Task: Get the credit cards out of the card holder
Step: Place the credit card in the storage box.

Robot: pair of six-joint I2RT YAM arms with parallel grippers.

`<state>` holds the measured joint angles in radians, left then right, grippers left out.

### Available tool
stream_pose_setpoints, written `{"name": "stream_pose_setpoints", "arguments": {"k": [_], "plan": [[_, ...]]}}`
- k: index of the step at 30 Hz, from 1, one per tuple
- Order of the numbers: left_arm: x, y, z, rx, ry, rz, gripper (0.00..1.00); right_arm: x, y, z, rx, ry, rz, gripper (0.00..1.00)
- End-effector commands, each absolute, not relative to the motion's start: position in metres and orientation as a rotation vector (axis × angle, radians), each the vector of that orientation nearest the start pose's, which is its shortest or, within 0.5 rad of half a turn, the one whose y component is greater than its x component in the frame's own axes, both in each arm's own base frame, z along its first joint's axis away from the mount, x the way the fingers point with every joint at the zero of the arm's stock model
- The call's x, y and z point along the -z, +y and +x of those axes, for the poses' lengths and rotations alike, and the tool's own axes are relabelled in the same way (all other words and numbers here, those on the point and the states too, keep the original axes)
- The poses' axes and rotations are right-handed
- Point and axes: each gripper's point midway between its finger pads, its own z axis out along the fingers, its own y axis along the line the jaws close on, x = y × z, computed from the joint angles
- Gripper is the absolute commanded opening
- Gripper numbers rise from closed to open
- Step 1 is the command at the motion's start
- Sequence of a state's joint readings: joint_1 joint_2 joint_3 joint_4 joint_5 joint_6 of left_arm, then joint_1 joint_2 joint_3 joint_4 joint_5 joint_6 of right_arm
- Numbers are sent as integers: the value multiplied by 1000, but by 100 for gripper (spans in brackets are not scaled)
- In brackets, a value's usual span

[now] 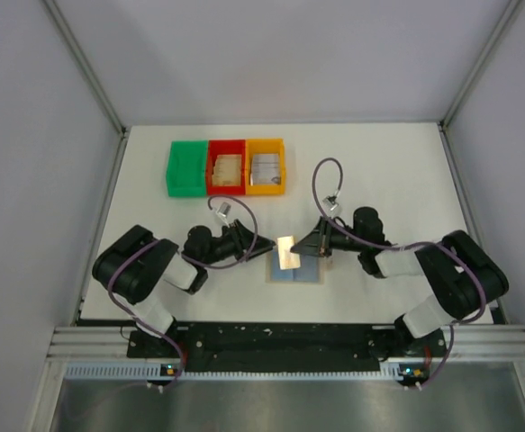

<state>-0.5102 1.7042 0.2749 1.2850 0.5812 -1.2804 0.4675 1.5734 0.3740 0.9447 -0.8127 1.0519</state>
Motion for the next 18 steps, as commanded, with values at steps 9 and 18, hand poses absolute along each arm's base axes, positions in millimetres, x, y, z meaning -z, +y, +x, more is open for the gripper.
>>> {"name": "stream_pose_setpoints", "arguments": {"k": [9, 18], "plan": [[-211, -267, 254, 1485, 1793, 483, 70, -147, 274, 209, -1502, 2230, -593, 0], [-239, -270, 232, 1524, 1934, 817, 68, -201, 279, 186, -1533, 2116, -884, 0]]}}
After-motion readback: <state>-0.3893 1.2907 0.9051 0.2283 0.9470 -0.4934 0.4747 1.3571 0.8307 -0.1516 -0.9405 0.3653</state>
